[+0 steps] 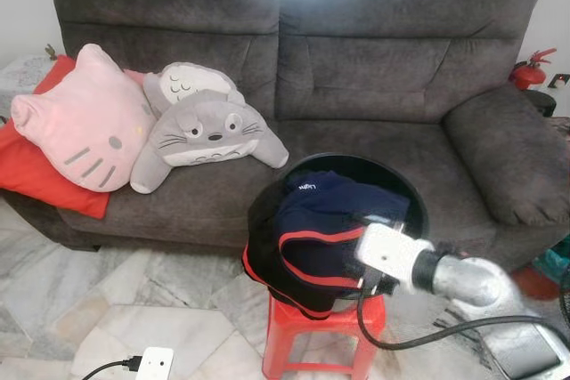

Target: Hang hanger

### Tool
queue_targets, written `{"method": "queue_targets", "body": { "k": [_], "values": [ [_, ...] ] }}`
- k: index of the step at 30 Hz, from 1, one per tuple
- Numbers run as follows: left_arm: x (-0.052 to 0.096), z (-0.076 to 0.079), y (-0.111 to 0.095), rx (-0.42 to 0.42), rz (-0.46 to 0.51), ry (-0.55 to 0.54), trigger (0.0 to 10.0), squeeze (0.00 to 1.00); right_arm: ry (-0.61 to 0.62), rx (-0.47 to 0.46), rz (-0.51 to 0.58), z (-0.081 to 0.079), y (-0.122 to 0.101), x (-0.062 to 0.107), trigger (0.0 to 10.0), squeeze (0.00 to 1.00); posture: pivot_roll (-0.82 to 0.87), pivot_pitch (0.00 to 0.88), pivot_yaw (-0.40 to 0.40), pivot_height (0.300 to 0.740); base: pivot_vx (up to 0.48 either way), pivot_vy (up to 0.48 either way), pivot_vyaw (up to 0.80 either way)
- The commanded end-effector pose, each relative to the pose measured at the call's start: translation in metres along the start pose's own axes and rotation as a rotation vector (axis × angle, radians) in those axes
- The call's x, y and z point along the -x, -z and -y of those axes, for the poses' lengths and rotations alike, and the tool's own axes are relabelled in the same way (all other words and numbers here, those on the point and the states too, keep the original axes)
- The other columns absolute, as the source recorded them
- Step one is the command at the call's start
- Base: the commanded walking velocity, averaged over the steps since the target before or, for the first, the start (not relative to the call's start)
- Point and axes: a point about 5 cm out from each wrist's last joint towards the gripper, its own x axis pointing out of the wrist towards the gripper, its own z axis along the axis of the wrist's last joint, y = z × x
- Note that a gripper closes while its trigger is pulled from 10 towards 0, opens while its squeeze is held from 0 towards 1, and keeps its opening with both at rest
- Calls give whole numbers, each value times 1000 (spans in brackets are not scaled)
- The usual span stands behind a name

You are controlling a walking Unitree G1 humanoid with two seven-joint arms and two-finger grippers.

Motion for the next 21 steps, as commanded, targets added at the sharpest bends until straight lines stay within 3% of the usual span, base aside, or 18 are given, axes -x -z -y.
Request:
{"method": "queue_targets", "body": {
  "k": [1, 21],
  "values": [
    [0, 0, 1, -12, -11, -1, 10000, 0, 7, -12, 31, 2, -3, 2, 10000, 0, -151, 0, 6, 740, 0, 0, 0],
    [0, -1, 0, -5, -5, -5, 10000, 0, 106, 18, 58, 14, 4, -12, 10000, 0, -150, 0, 5, 740, 0, 0, 0]
  ]
}}
